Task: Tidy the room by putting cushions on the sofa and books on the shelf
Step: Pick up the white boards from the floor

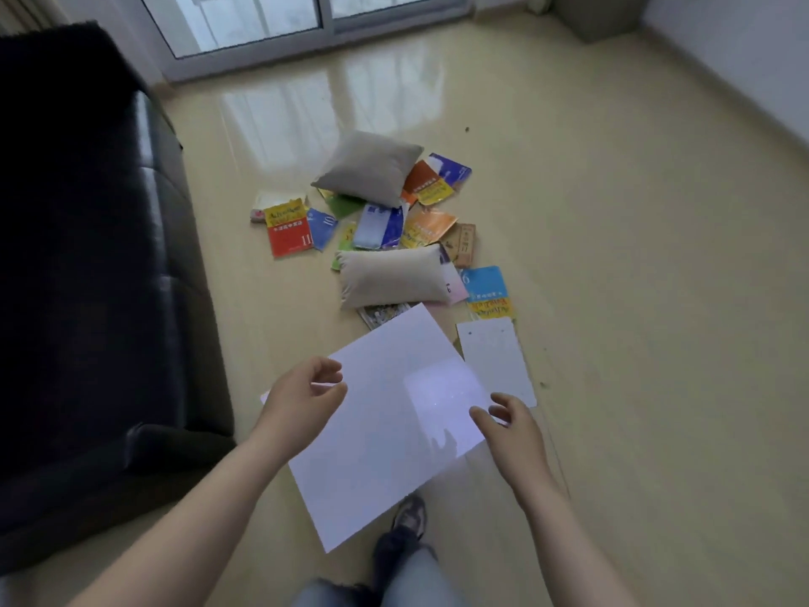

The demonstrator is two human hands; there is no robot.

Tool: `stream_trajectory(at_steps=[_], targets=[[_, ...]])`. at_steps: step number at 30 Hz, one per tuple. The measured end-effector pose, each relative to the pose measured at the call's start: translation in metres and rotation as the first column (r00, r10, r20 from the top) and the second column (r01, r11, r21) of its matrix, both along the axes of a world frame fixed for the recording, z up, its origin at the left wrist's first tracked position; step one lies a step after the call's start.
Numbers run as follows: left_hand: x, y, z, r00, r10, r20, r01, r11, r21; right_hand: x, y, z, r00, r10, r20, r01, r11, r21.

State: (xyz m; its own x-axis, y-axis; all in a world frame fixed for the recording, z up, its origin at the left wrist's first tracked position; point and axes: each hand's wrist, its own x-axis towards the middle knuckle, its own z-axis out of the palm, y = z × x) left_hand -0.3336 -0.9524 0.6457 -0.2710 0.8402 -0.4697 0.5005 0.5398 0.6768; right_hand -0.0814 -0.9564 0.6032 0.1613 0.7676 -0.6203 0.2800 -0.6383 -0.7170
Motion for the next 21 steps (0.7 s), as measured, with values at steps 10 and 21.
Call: stream_trajectory(at_steps=[10, 21], targets=[[0.022, 0.042, -0.026, 0.956, -0.292, 0.024, 0.293, 0.952, -0.084, 0.000, -0.024, -0.024, 0.965, -0.262, -0.013, 0.259, 0.959, -0.117], [-0.048, 0.105, -0.096, 0.802, -0.597, 0.013, 0.588, 0.785, -0.195, -0.085, -0.044, -0.070, 0.854, -0.511, 0.098, 0.519, 0.823, -0.232]])
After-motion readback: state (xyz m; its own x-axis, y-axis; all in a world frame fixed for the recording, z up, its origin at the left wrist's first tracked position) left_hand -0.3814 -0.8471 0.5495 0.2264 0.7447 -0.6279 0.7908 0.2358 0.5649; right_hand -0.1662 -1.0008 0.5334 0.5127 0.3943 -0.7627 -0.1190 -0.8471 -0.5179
